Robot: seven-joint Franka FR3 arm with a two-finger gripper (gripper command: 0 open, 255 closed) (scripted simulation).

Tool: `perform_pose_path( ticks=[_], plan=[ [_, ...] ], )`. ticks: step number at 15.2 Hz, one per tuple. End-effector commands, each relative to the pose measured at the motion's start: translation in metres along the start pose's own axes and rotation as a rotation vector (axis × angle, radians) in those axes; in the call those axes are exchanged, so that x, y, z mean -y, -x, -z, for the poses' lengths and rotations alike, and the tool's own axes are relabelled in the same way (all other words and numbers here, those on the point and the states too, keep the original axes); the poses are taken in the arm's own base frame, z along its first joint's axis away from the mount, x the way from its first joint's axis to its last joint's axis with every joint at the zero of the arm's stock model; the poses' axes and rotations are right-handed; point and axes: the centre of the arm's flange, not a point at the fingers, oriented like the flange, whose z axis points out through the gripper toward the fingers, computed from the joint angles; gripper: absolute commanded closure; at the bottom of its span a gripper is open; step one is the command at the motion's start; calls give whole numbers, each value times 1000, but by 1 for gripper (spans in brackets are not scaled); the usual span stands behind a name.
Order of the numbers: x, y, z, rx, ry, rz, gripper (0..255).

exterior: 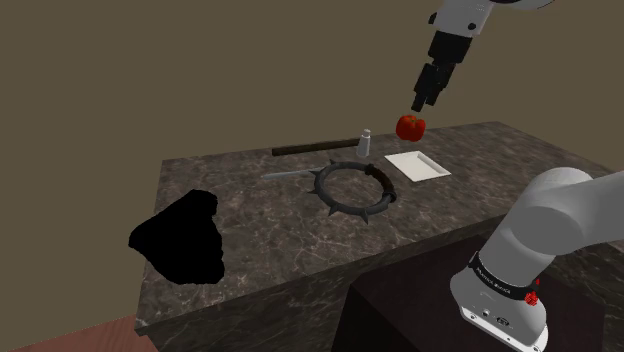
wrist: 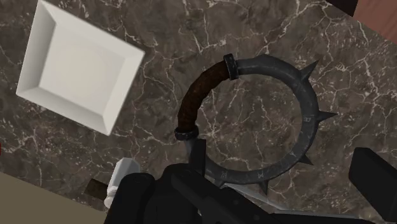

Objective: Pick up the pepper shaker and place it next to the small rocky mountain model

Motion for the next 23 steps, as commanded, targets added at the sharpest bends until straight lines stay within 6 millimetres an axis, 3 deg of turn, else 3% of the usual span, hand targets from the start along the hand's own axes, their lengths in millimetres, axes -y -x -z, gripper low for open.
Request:
perform_pose_path(
  ticks=[1, 23],
  plan=[
    [0, 0, 0, 0, 0, 0, 0],
    [-174, -174, -154, -15, -12, -39, 0]
  ],
)
